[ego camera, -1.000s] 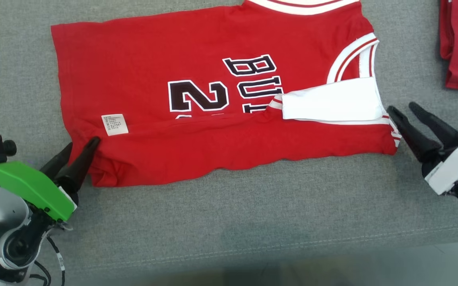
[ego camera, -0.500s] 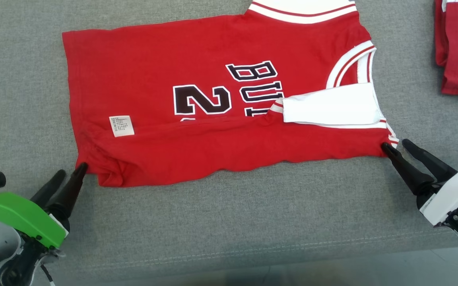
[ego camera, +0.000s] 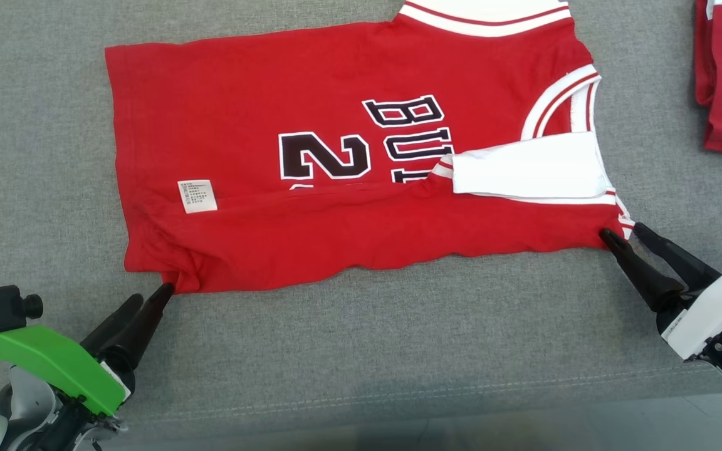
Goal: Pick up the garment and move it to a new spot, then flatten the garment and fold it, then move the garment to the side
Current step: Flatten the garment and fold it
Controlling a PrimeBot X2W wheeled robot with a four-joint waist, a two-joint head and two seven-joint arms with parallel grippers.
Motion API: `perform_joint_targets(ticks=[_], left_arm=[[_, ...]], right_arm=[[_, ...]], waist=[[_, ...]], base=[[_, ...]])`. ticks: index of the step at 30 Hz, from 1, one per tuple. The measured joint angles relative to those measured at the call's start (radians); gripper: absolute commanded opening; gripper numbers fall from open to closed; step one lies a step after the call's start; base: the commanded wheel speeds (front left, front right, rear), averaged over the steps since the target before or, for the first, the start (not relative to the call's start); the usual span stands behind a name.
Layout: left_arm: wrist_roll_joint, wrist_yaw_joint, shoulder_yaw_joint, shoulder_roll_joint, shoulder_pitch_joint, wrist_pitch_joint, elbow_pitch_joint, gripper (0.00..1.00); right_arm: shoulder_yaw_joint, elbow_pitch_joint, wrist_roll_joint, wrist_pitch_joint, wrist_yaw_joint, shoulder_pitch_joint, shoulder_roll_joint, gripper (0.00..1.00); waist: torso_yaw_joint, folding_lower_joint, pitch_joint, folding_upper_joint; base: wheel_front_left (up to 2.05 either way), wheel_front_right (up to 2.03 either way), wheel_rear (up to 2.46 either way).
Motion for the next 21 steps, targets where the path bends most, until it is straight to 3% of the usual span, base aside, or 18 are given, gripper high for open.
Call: perform_joint_targets(ticks=[21], left_arm=[[0.012, -0.030, -0.021, 0.016, 0.006, 0.017, -0.056, 1.00]], right_arm=[[0.005, -0.010, -0.002, 0.000, 0.000, 0.000, -0.003, 1.00]], waist=[[-0.003, 0.0000, 0.008, 0.0000]], base=[[0.00, 0.00, 0.00]])
